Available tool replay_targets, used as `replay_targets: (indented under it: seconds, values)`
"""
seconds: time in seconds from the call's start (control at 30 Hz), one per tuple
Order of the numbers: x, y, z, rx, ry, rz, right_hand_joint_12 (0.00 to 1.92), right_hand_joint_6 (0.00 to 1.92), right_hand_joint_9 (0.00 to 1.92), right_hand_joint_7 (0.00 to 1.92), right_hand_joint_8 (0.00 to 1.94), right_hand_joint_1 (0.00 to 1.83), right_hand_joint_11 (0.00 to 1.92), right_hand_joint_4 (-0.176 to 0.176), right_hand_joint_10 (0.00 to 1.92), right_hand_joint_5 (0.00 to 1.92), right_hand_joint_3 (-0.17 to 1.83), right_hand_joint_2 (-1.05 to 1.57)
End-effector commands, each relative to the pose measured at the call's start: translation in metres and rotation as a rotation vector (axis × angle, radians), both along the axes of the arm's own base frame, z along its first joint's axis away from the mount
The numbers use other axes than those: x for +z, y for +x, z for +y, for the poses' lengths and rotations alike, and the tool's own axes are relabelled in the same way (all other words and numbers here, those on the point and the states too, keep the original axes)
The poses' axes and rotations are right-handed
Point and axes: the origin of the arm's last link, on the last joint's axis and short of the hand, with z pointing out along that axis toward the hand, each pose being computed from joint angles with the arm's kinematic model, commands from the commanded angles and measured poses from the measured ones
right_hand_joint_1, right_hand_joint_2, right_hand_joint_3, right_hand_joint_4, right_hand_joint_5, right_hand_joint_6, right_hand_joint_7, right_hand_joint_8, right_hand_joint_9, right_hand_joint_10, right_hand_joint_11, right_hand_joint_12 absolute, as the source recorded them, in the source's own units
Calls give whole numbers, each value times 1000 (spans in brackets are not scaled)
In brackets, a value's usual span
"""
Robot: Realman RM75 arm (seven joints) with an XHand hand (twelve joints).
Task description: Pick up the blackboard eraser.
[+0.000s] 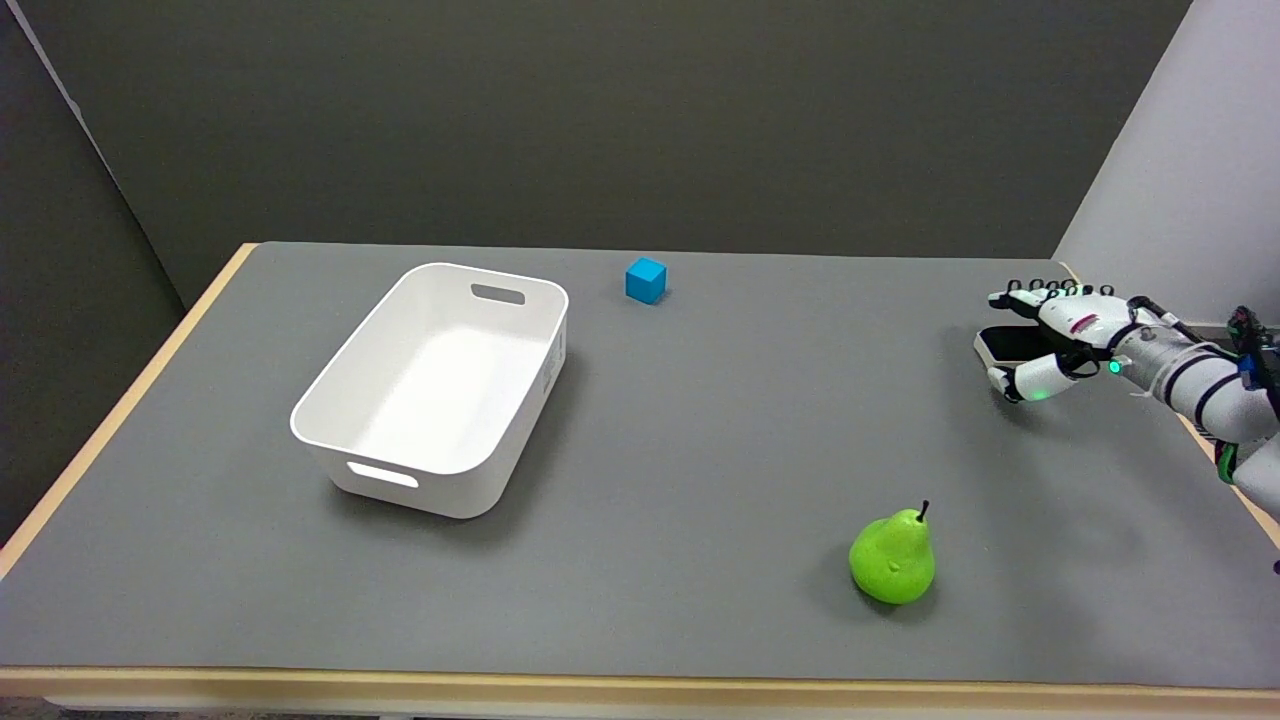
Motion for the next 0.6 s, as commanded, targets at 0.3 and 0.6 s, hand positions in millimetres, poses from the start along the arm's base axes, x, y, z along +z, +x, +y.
replay_targets:
  seconds: [0.3,0.6]
  values:
    - [8,-16,-8,-28,-34,-19,931,396,165,164,305,573,-1,73,573,108,1016,628]
    - [12,-17,-6,-39,-45,-8,937,392,170,171,303,615,-1,74,569,115,1009,639]
